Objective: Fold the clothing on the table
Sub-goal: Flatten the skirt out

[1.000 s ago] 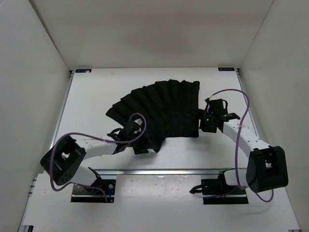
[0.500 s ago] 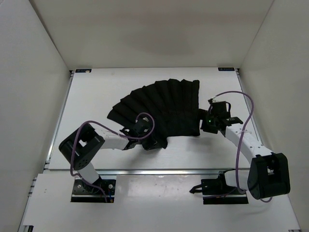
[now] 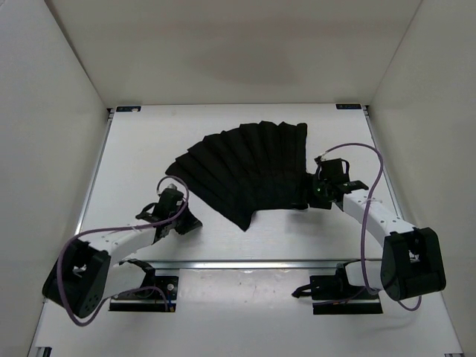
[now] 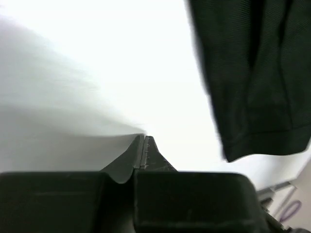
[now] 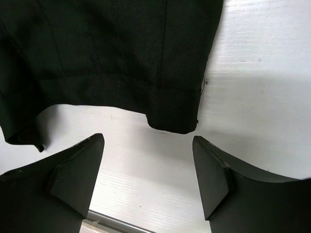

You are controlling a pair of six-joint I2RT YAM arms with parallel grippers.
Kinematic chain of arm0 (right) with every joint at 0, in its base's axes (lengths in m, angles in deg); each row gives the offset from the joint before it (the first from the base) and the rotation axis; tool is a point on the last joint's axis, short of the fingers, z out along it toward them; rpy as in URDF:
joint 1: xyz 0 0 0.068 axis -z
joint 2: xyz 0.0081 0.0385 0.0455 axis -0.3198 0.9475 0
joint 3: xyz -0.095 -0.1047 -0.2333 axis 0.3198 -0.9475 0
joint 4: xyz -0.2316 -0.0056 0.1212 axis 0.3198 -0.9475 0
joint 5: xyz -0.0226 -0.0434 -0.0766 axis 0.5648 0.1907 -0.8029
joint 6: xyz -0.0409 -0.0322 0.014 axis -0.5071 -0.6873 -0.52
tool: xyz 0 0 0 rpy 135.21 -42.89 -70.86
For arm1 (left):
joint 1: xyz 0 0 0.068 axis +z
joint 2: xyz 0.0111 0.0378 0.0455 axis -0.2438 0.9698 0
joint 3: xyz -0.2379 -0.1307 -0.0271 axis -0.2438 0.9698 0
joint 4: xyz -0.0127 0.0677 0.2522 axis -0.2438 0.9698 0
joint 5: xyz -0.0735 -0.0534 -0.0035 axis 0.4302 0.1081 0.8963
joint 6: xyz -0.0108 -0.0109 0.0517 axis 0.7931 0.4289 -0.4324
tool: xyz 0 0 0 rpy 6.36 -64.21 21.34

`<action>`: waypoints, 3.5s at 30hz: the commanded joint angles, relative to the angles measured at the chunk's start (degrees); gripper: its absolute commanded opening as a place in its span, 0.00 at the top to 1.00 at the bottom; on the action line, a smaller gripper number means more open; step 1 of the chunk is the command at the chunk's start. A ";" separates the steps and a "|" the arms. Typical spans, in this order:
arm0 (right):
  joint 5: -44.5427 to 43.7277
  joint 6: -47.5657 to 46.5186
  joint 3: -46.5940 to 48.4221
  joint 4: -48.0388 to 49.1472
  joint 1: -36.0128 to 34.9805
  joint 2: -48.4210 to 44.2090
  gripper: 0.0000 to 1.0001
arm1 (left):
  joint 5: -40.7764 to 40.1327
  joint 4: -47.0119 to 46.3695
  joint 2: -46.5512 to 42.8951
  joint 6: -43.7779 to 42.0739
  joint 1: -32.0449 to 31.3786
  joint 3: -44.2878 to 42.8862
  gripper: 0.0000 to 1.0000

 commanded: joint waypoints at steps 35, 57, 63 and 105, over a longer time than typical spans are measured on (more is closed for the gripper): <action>-0.25 0.94 -0.61 3.25 1.29 -2.11 0.29 | -21.05 27.99 33.19 -24.00 -18.99 -37.81 0.54; 1.06 1.37 -1.23 4.04 1.55 1.66 0.44 | -19.57 29.13 20.63 -29.53 -8.45 -24.63 1.00; 4.14 3.39 -2.01 7.02 -0.99 6.67 0.60 | -16.75 27.12 14.12 -29.98 -5.19 -20.94 1.00; -1.84 -5.31 11.36 -15.40 -6.97 4.40 1.00 | -9.37 33.19 2.42 -35.34 1.58 -19.89 1.00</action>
